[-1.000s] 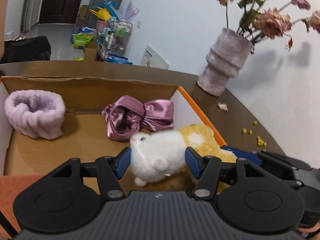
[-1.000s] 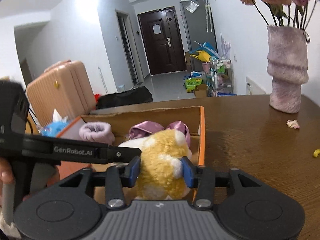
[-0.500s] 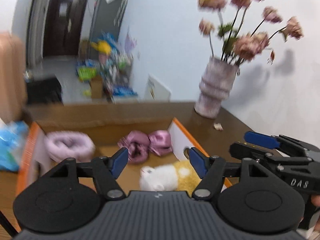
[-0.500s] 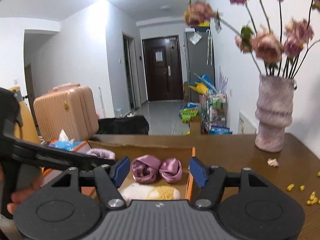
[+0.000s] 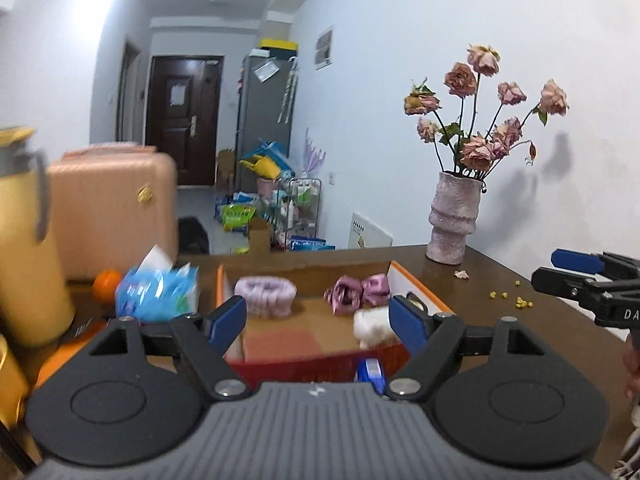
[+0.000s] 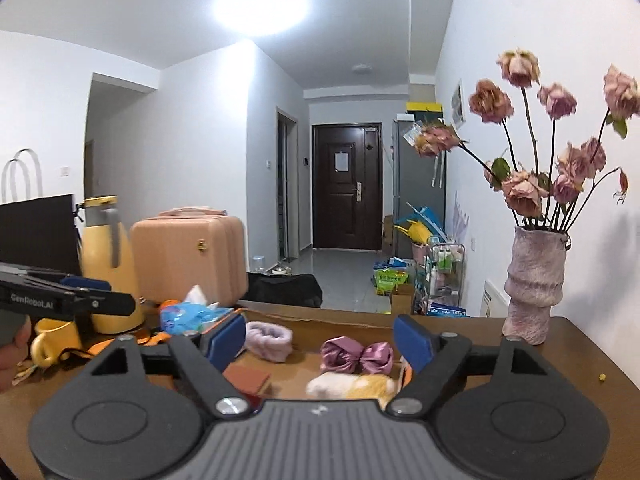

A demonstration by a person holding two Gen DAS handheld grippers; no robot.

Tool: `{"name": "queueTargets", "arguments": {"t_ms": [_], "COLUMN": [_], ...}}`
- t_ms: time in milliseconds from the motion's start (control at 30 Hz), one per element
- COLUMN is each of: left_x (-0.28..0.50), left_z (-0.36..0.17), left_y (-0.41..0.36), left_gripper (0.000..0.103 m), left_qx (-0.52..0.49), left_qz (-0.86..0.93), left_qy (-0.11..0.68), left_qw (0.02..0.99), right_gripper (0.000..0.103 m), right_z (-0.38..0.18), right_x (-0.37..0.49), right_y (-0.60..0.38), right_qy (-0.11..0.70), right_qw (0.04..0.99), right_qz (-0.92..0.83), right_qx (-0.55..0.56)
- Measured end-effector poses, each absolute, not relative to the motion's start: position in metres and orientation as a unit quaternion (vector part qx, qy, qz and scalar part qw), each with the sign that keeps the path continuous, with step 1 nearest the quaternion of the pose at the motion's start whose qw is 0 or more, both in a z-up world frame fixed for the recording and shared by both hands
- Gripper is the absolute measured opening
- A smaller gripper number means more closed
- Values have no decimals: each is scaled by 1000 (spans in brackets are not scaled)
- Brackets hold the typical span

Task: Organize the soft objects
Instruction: 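Withdraw both open tools from the box back over the table, then reach both tools to the lavender drawstring pouch and close on it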

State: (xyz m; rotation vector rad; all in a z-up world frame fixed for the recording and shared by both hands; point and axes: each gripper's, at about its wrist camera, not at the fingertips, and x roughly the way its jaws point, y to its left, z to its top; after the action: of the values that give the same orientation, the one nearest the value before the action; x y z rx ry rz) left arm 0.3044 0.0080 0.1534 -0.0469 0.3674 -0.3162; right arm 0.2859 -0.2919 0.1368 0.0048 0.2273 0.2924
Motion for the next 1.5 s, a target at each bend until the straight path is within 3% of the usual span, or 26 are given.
{"name": "queueTargets", "arguments": {"t_ms": [333, 633, 733, 867, 1000, 1200, 1500], "left_x": [214, 194, 201, 217, 247, 312, 373], "left_z": [93, 48, 50, 46, 41, 35, 16], "left_y": [50, 69, 68, 69, 64, 59, 81], "left_gripper": [86, 86, 86, 86, 76, 71, 66], "left_qx": [-43, -91, -88, -96, -92, -74, -147], "left_qz": [-131, -109, -104, -103, -104, -110, -161], "left_qy": [208, 260, 260, 268, 287, 281, 313], "left_qw": [968, 955, 956, 953, 948, 950, 924], "right_gripper": [87, 85, 84, 70, 61, 60, 60], "right_z": [93, 45, 46, 47, 46, 32, 1], "right_x": [180, 144, 153, 174, 215, 297, 384], "right_y": [-258, -247, -246, -244, -225, -169, -137], "right_qy": [89, 134, 139, 157, 196, 241, 295], "right_qw": [985, 977, 977, 970, 959, 944, 937], "right_qz": [145, 168, 162, 180, 198, 213, 144], "right_qx": [-21, -7, 0, 38, 57, 73, 119]}}
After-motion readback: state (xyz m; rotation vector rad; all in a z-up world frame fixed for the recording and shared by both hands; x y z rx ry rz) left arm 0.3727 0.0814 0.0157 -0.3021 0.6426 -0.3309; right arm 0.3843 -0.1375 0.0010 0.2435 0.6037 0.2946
